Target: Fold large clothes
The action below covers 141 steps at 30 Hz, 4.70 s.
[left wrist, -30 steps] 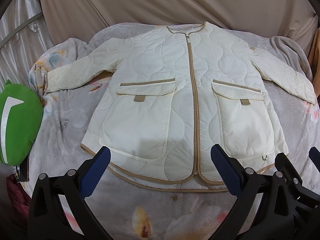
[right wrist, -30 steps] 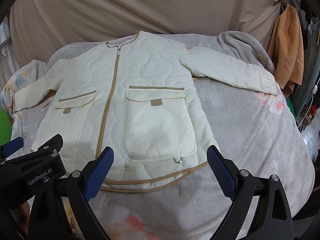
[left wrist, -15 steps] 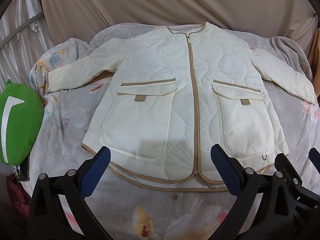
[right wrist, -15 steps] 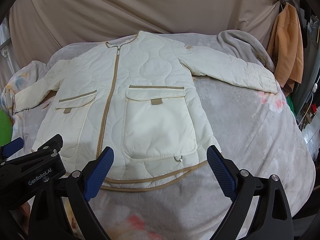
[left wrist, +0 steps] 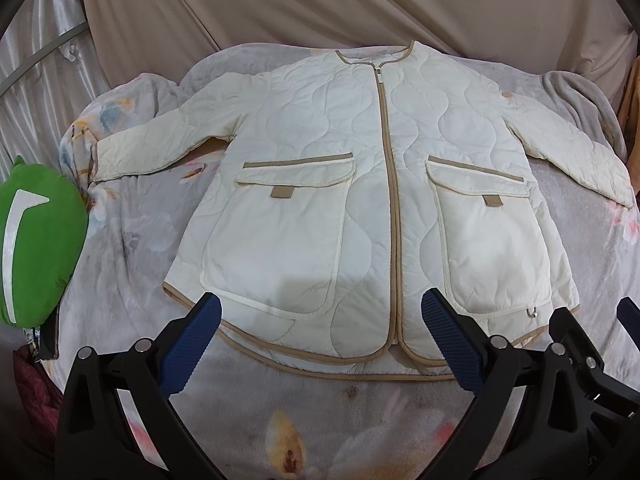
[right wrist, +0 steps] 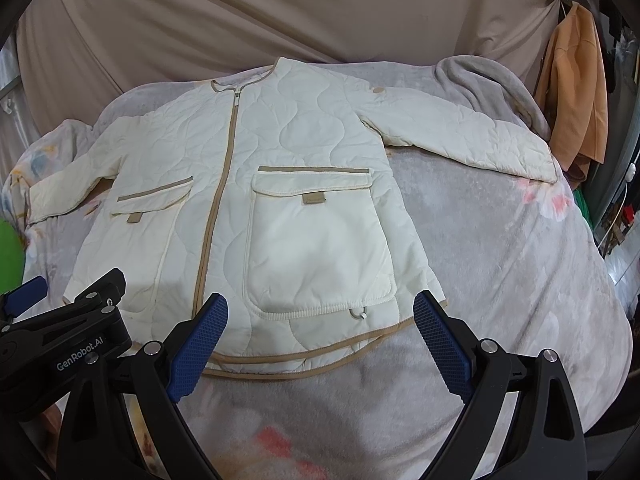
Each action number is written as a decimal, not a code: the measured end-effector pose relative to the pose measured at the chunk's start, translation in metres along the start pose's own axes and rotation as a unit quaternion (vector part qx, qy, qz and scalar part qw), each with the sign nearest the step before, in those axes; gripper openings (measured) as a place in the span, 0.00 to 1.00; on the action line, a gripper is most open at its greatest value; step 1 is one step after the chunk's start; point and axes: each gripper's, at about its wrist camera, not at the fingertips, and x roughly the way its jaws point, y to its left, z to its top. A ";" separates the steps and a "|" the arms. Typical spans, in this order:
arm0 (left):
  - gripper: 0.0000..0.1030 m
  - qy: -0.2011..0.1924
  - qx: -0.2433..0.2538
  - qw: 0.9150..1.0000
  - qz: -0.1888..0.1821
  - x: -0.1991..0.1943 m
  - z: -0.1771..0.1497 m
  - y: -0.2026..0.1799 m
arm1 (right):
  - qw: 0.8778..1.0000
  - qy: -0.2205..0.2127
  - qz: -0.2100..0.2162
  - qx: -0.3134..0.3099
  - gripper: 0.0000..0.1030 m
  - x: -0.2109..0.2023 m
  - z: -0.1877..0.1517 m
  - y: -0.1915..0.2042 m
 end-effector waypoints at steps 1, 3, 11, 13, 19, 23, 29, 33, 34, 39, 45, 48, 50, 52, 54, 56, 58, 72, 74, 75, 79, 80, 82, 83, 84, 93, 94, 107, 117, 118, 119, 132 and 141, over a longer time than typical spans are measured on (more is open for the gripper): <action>0.95 0.000 0.000 1.000 0.000 0.000 -0.001 0.001 | 1.000 0.001 0.000 0.000 0.89 0.000 -0.001 0.001; 0.95 0.001 0.000 1.000 0.001 0.000 -0.002 0.001 | 1.000 0.000 0.001 0.000 0.89 0.000 0.001 0.000; 0.95 0.012 0.000 1.000 0.002 0.009 -0.002 -0.005 | 1.000 0.008 0.006 -0.002 0.89 0.005 -0.005 0.002; 0.95 0.018 -0.001 1.000 -0.002 0.014 -0.001 -0.006 | 1.000 0.007 0.010 -0.007 0.89 0.009 0.004 -0.003; 0.95 0.030 -0.027 0.999 -0.035 0.039 0.018 0.008 | 0.996 -0.009 0.062 0.060 0.89 0.043 0.029 -0.087; 0.95 0.017 -0.052 0.998 -0.022 0.060 0.036 0.021 | 0.991 -0.039 0.046 0.123 0.89 0.076 0.055 -0.176; 0.94 0.020 -0.097 0.995 0.000 0.093 0.051 0.032 | 0.967 -0.071 0.011 0.246 0.89 0.141 0.095 -0.313; 0.94 0.027 -0.099 0.995 0.008 0.110 0.058 0.029 | 0.942 -0.087 -0.004 0.324 0.89 0.180 0.112 -0.379; 0.94 0.035 -0.096 0.995 0.008 0.115 0.060 0.027 | 0.936 -0.089 -0.008 0.340 0.89 0.188 0.115 -0.391; 0.94 0.032 -0.080 0.996 0.009 0.130 0.067 0.017 | 0.914 -0.099 0.006 0.394 0.86 0.220 0.125 -0.427; 0.94 0.026 -0.074 0.997 0.000 0.142 0.085 0.014 | 0.920 -0.113 0.007 0.376 0.14 0.227 0.161 -0.418; 0.91 0.016 -0.072 0.997 -0.004 0.145 0.099 0.016 | 0.931 -0.156 0.064 0.323 0.13 0.204 0.202 -0.371; 0.91 0.005 -0.080 0.997 -0.012 0.144 0.112 0.021 | 0.944 -0.183 0.118 0.248 0.12 0.182 0.237 -0.313; 0.91 -0.004 -0.091 0.996 -0.023 0.142 0.124 0.027 | 0.949 -0.196 0.189 0.158 0.12 0.162 0.267 -0.235; 0.91 -0.015 -0.105 0.994 -0.039 0.141 0.137 0.036 | 0.946 -0.185 0.251 0.087 0.12 0.154 0.280 -0.163; 0.91 -0.024 -0.117 0.991 -0.057 0.140 0.148 0.044 | 0.937 -0.152 0.314 0.022 0.16 0.159 0.280 -0.084; 0.91 -0.035 -0.127 0.988 -0.081 0.142 0.160 0.052 | 0.933 -0.129 0.335 -0.028 0.29 0.173 0.266 -0.023; 0.79 0.064 -0.209 0.954 -0.207 0.266 0.170 0.047 | 0.945 -0.037 0.288 0.147 0.57 0.192 0.145 -0.092; 0.46 0.052 -0.190 0.957 -0.214 0.265 0.178 0.041 | 0.945 -0.023 0.266 0.188 0.57 0.201 0.137 -0.121; 0.25 0.051 -0.184 0.955 -0.227 0.267 0.183 0.039 | 0.944 -0.020 0.259 0.204 0.57 0.206 0.138 -0.130; 0.07 0.011 -0.157 0.959 -0.234 0.258 0.212 0.038 | 0.940 -0.023 0.239 0.243 0.57 0.228 0.148 -0.146; 0.06 -0.007 -0.146 0.963 -0.225 0.251 0.219 0.039 | 0.940 -0.022 0.233 0.246 0.51 0.236 0.154 -0.145; 0.06 -0.040 -0.136 0.967 -0.210 0.238 0.234 0.045 | 0.938 -0.020 0.239 0.249 0.31 0.246 0.168 -0.145; 0.06 -0.055 -0.135 0.967 -0.207 0.233 0.242 0.050 | 0.936 -0.025 0.249 0.249 0.19 0.245 0.175 -0.141; 0.06 -0.063 -0.134 0.968 -0.203 0.230 0.247 0.056 | 0.933 -0.040 0.262 0.244 0.14 0.241 0.182 -0.138; 0.06 -0.005 -0.079 0.990 -0.121 0.303 0.226 0.037 | 0.952 -0.008 0.234 0.197 0.06 0.273 0.177 -0.125; 0.06 -0.012 -0.074 0.990 -0.116 0.303 0.226 0.033 | 0.954 -0.022 0.231 0.188 0.06 0.262 0.180 -0.127; 0.88 -0.014 -0.136 0.983 -0.126 0.213 0.152 0.111 | 0.985 -0.004 0.151 0.088 0.58 0.169 0.123 -0.161; 0.74 0.096 -0.241 0.955 -0.142 0.186 0.004 0.173 | 0.973 0.116 0.154 0.126 0.60 0.150 -0.003 -0.173; 0.68 0.097 -0.227 0.959 -0.141 0.187 0.006 0.167 | 0.973 0.115 0.153 0.130 0.51 0.152 -0.002 -0.173; 0.55 0.099 -0.218 0.961 -0.141 0.186 0.009 0.161 | 0.972 0.111 0.159 0.130 0.20 0.155 0.001 -0.171; 0.12 0.149 -0.123 0.966 -0.173 0.088 -0.076 0.140 | 0.970 0.137 0.166 0.116 0.04 0.049 -0.059 -0.211; 0.32 0.084 -0.135 0.980 -0.118 0.017 -0.069 0.140 | 0.980 0.138 0.103 0.104 0.20 0.006 -0.068 -0.242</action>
